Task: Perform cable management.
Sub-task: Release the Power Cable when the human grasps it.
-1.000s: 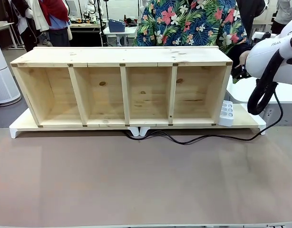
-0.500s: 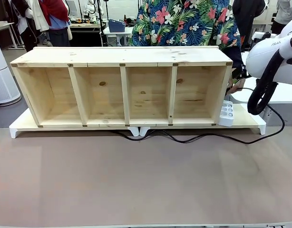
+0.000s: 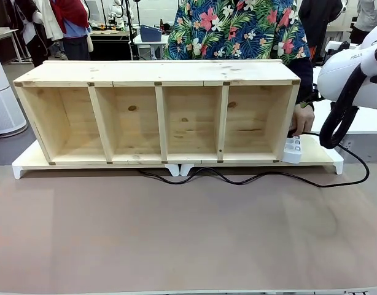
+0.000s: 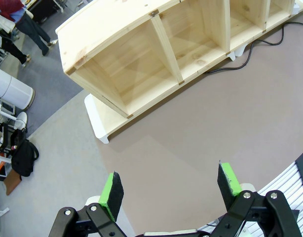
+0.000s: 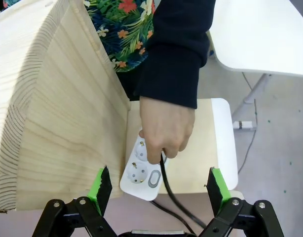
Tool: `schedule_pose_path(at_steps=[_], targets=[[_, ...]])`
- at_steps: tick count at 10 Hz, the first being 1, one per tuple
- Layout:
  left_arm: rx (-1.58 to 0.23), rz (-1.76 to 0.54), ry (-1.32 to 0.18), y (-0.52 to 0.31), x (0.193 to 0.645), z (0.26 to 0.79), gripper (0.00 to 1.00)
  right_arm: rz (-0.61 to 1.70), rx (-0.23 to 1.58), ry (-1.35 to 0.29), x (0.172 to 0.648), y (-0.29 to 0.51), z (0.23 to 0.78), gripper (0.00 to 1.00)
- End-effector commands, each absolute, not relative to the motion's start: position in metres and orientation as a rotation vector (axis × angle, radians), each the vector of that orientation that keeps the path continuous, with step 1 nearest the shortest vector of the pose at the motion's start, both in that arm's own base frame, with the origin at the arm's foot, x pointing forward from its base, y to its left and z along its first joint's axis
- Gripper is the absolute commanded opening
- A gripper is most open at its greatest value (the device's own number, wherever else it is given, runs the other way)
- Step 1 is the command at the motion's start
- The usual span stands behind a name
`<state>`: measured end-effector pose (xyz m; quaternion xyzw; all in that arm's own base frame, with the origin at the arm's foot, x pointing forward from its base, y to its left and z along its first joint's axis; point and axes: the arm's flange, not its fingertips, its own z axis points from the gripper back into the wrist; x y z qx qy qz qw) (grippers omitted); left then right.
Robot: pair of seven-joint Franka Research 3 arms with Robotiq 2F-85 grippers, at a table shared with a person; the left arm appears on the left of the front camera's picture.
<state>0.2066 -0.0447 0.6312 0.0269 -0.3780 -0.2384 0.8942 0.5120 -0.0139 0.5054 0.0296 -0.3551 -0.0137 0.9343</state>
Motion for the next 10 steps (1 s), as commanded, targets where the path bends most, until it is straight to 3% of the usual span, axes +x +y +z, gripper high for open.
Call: schedule_pose_path(at_steps=[1, 10], targets=[[0.051, -0.488, -0.785, -0.0441, 0.2061, 0.6310, 1.00, -0.029, 0.060, -0.726, 0.5120, -0.0149, 0.5055, 1.00], [0.051, -0.488, -0.785, -0.0441, 0.2061, 0.6310, 1.00, -0.029, 0.060, -0.726, 0.5120, -0.0149, 0.5055, 1.00]])
